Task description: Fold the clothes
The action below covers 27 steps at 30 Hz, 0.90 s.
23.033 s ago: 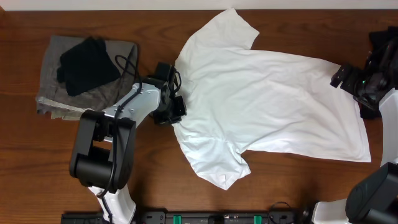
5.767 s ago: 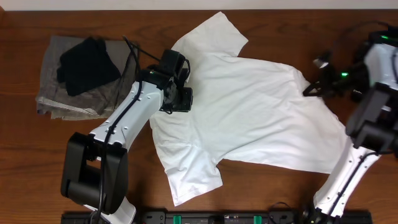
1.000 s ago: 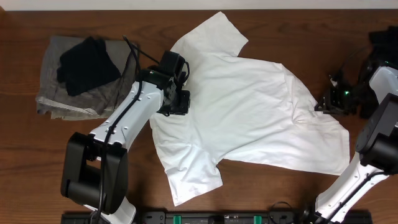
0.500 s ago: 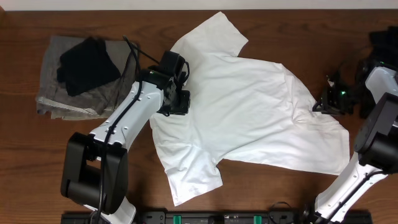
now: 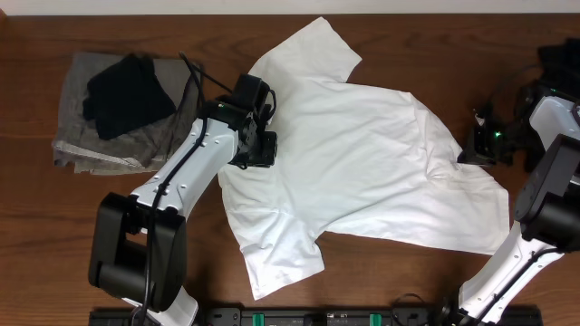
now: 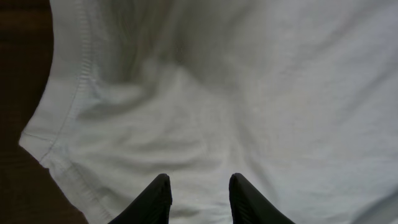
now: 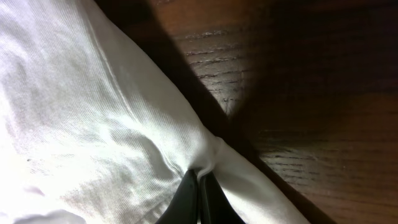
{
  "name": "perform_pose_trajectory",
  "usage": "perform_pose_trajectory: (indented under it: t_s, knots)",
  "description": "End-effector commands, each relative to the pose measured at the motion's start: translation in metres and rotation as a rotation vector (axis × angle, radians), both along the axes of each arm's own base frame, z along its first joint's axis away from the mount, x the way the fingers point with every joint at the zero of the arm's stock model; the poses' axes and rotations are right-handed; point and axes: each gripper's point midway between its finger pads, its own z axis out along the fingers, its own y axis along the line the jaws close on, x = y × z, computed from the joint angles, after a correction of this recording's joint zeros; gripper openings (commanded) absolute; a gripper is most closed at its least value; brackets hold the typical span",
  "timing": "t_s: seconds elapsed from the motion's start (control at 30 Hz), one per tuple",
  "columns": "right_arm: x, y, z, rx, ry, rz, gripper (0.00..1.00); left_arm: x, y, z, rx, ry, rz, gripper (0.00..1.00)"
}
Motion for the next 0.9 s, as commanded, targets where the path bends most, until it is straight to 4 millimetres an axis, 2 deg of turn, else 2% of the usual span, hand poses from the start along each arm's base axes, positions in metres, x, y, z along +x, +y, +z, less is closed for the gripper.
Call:
perform_pose_trajectory:
  t_s: [0.0,0.13,0.27,0.53,0.63,0.77,0.87]
  knots:
    - [-0.003,0.0,0.0,-0.02,0.009,0.01,0.02,0.001,0.001,-0.002,0.014,0.0,-0.007,0.33]
    - [-0.001,-0.001,0.0,-0.025,0.001,0.009,0.01,0.001,0.001,-0.002,0.014,0.0,-0.007,0.33]
    - [0.011,-0.006,0.008,-0.039,-0.026,-0.015,0.01,0.001,0.001,-0.002,0.014,0.0,-0.007,0.33]
    - [0.054,-0.025,0.064,-0.091,-0.139,-0.05,0.01,0.003,0.001,-0.001,0.012,-0.008,-0.007,0.33]
    - [0.065,-0.04,0.076,-0.169,-0.175,-0.051,0.01,0.003,0.001,-0.001,0.011,-0.008,-0.007,0.33]
    - [0.074,-0.061,0.076,-0.279,-0.202,-0.057,0.01,0.003,0.001,-0.001,0.012,-0.007,-0.007,0.33]
    - [0.088,-0.074,0.078,-0.339,-0.259,-0.067,0.01,0.003,0.001,-0.001,0.012,-0.007,-0.007,0.33]
